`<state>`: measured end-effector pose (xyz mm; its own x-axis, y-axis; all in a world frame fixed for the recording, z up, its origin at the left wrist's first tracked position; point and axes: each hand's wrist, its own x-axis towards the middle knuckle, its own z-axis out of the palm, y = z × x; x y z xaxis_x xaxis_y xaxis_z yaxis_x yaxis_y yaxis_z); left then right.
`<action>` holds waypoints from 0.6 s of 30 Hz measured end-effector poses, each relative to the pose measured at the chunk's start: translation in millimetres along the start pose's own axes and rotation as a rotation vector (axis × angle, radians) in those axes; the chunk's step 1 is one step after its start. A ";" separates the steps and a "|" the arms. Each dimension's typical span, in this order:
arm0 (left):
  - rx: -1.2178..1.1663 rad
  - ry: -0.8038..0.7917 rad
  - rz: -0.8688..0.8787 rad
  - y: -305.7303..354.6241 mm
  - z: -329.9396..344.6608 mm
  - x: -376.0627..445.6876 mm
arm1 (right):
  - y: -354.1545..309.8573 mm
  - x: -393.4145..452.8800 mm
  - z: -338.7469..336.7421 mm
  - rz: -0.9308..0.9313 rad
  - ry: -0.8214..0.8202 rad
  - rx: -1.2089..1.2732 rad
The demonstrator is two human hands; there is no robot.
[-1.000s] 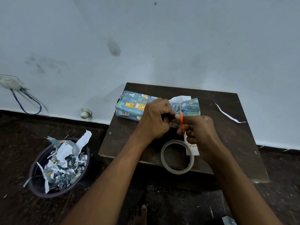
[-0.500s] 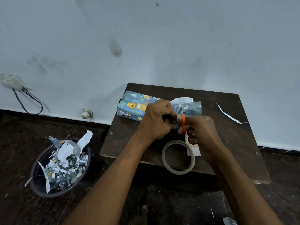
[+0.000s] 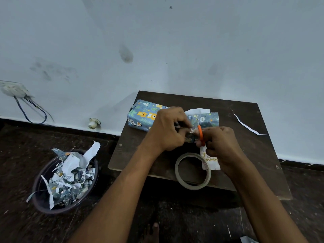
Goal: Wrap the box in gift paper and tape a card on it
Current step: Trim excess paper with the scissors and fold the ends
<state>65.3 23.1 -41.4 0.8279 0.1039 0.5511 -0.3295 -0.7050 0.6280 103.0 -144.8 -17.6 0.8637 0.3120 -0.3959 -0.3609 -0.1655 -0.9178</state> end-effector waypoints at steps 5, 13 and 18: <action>0.319 0.005 -0.198 -7.0 -11.7 18.4 | 3.5 -4.8 1.7 -0.071 0.003 -0.018; 0.445 -0.500 -0.308 -18.3 -20.5 19.5 | 7.0 -5.4 4.2 -0.108 0.035 -0.088; 0.541 -0.450 -0.220 -13.6 -20.4 10.3 | 6.0 -4.9 8.2 -0.063 0.031 -0.039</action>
<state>69.1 48.0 -33.1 0.9935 0.0669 0.0920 0.0392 -0.9607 0.2749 93.7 -139.6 -21.4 0.8950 0.2939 -0.3355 -0.2919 -0.1828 -0.9388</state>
